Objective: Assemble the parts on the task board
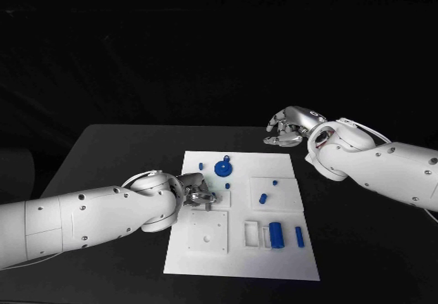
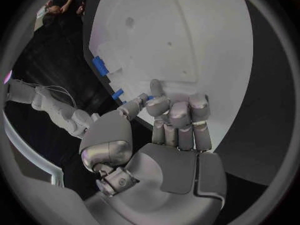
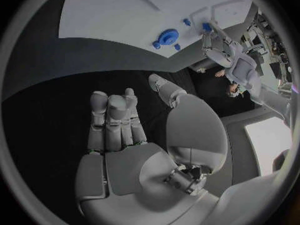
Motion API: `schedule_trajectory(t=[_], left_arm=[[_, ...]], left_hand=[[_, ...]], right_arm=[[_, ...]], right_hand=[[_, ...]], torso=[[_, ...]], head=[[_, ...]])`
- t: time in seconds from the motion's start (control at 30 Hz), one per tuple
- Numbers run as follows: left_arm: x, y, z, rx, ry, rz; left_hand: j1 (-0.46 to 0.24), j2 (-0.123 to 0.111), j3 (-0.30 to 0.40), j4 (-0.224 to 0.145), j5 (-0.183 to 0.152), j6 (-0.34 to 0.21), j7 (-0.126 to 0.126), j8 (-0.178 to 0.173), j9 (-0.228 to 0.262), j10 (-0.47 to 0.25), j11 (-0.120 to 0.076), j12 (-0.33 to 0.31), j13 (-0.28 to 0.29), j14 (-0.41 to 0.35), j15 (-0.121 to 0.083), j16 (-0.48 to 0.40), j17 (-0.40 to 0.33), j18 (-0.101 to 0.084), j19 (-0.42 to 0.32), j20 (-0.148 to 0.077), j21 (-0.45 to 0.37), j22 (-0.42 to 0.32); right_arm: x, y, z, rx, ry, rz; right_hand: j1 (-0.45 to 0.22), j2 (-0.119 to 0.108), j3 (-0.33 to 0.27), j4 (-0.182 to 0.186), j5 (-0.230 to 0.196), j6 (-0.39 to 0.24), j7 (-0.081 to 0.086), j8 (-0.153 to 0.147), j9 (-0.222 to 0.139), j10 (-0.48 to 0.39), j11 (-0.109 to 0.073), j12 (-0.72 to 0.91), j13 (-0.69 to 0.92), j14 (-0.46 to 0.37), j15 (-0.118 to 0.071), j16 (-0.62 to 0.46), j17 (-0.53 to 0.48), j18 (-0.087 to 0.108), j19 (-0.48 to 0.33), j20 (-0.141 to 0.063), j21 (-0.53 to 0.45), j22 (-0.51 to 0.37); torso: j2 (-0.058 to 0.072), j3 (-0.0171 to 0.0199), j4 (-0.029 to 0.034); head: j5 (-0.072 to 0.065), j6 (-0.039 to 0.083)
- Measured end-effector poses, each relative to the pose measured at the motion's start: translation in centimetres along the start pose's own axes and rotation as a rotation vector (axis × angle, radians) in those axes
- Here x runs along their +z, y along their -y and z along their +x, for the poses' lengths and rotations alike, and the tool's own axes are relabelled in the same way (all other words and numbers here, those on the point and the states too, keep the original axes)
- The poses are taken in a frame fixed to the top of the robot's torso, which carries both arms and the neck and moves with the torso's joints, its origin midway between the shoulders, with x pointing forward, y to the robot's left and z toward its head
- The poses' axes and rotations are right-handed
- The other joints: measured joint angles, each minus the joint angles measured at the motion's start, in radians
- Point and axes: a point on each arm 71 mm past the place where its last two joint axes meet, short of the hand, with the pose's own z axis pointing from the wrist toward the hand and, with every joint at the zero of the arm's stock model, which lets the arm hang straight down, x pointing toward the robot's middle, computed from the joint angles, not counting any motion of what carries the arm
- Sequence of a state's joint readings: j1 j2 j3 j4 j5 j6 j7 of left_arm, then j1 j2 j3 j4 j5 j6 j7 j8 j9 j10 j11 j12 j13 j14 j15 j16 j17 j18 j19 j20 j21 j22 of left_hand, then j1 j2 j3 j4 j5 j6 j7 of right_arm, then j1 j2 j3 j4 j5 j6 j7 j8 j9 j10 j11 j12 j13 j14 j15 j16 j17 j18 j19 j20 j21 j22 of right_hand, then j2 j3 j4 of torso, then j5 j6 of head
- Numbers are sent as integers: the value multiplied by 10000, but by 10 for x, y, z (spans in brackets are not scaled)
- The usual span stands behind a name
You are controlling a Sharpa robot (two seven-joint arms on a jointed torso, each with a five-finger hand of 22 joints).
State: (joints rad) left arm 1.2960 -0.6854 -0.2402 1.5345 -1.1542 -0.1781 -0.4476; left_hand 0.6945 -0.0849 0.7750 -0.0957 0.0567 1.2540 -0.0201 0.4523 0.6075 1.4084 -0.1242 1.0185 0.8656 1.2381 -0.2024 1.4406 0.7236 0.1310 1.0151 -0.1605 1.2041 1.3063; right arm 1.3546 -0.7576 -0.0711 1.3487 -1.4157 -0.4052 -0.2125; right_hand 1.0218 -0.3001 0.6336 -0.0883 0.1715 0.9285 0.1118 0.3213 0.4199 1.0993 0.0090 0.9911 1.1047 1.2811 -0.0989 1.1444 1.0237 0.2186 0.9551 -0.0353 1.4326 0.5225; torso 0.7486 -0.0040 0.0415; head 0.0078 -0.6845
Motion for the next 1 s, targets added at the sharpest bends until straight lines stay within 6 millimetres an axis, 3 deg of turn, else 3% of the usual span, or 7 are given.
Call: schedule_trajectory(t=[0.27,0.33,0.5,0.6,0.77,1.0], left_arm=[[0,-2,-1,7,-19,-66],[0,-3,-1,-1,-13,-95],[-1,-6,-2,-20,-3,-152],[-2,-7,-2,-29,-1,-161],[-2,-7,-3,-26,28,-160],[-2,-7,-3,-36,27,-145]], left_hand=[[-36,-205,-66,151,-39,17,-18,0,-4,-37,-36,0,-21,55,-53,0,-11,19,0,0,0,-9],[-92,-364,-89,284,-57,17,-18,40,2,-57,-57,0,-21,155,-150,0,-11,22,0,-1,0,-9],[-154,-889,-106,774,-56,-55,-18,66,48,-59,-82,39,-41,163,-158,45,-21,22,0,-1,23,-48],[-262,-784,-839,687,-56,-127,-19,119,90,-64,-87,39,-41,126,-195,45,-21,22,0,-1,80,-43],[-267,-942,-963,715,-56,-128,-20,119,90,-65,-87,39,-41,111,-210,45,-28,21,0,-1,80,-43],[-74,-1638,-813,1315,-56,-147,-40,155,115,-65,-87,39,-68,110,-208,45,-51,19,0,-1,79,-103]], right_arm=[[0,0,0,-1,-2,2],[0,0,0,-3,-1,7],[0,1,0,-6,0,15],[0,1,0,-6,0,17],[0,1,0,-6,0,18],[0,1,0,-7,0,19]], right_hand=[[0,0,0,0,0,11,-12,0,-1,0,0,0,1,0,0,0,-1,0,0,0,0,9],[0,0,0,0,0,11,-12,0,-1,0,0,0,1,0,0,0,-1,0,0,0,0,9],[0,0,0,0,0,11,-13,0,-1,0,0,0,1,0,0,0,-1,1,0,0,0,8],[0,0,0,0,0,11,-13,0,-1,0,0,0,1,0,0,0,-2,0,0,0,0,8],[0,0,0,0,-1,11,-13,0,-2,0,0,0,-9,0,0,-40,-2,0,0,0,0,7],[0,0,-17,17,-1,11,-14,0,-2,0,0,0,-8,0,0,-40,7,0,0,0,0,10]], torso=[[1,1,0],[1,0,0],[2,0,-4],[3,-2,-5],[2,-3,-1],[0,-3,2]], head=[[2,11],[4,17],[4,31],[1,36],[-7,40],[-3,58]])
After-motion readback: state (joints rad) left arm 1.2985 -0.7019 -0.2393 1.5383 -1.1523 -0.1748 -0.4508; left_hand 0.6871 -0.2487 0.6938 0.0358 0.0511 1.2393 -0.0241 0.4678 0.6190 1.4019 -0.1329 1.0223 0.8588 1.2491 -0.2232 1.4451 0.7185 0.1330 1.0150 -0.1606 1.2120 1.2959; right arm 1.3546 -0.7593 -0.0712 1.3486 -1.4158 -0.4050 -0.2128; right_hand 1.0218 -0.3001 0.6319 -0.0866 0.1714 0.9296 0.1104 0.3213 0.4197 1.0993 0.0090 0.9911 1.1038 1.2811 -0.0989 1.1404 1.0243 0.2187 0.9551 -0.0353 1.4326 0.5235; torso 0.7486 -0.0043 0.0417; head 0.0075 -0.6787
